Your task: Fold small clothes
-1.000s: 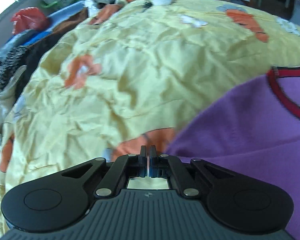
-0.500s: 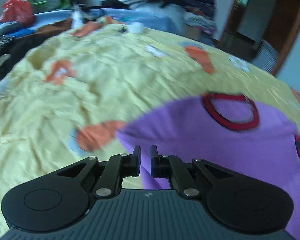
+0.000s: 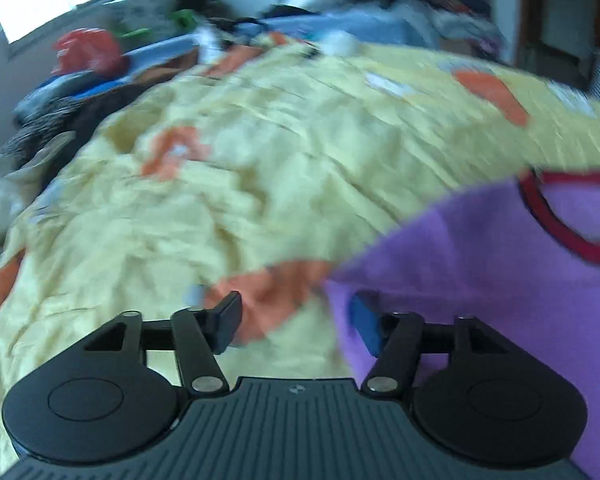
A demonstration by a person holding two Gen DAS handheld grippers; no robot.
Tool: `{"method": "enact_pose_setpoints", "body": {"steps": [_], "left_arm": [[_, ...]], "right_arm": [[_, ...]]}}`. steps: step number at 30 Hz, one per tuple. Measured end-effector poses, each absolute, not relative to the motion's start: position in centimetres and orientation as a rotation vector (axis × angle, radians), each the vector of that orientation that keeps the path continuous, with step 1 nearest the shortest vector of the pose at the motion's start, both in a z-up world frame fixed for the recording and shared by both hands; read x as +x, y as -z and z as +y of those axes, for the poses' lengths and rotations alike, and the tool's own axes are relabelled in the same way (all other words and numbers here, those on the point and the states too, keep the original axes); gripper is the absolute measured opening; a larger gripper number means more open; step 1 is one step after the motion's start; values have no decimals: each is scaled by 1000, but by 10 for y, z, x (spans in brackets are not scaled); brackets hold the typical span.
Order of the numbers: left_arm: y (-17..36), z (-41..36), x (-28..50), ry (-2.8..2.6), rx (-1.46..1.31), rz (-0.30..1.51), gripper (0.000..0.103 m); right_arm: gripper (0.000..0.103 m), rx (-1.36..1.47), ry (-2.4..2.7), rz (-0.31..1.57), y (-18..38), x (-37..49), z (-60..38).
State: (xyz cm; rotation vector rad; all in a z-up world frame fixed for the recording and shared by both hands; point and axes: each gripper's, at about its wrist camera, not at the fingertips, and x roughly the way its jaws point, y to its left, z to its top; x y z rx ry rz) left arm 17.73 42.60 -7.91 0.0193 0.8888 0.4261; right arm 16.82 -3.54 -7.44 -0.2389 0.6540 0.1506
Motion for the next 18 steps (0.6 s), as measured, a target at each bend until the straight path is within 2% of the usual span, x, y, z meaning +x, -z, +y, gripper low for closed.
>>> {"method": "enact_pose_setpoints", "body": {"steps": [4, 7, 11, 14, 16, 17, 18], "left_arm": [[59, 419, 145, -261, -170, 817, 44], [58, 379, 123, -151, -110, 791, 46], [85, 341, 109, -93, -65, 842, 47], [99, 335, 99, -142, 16, 812, 61], [104, 347, 93, -222, 33, 809, 67], [107, 357, 89, -235, 1, 802, 78], [108, 365, 86, -235, -36, 800, 80]], "right_arm": [[12, -179, -270, 617, 65, 145, -24], [12, -184, -341, 627, 74, 138, -4], [13, -213, -373, 671, 95, 145, 10], [25, -225, -338, 661, 96, 147, 2], [53, -249, -290, 648, 98, 150, -9], [58, -240, -284, 648, 99, 151, -14], [59, -229, -280, 656, 98, 152, -19]]}}
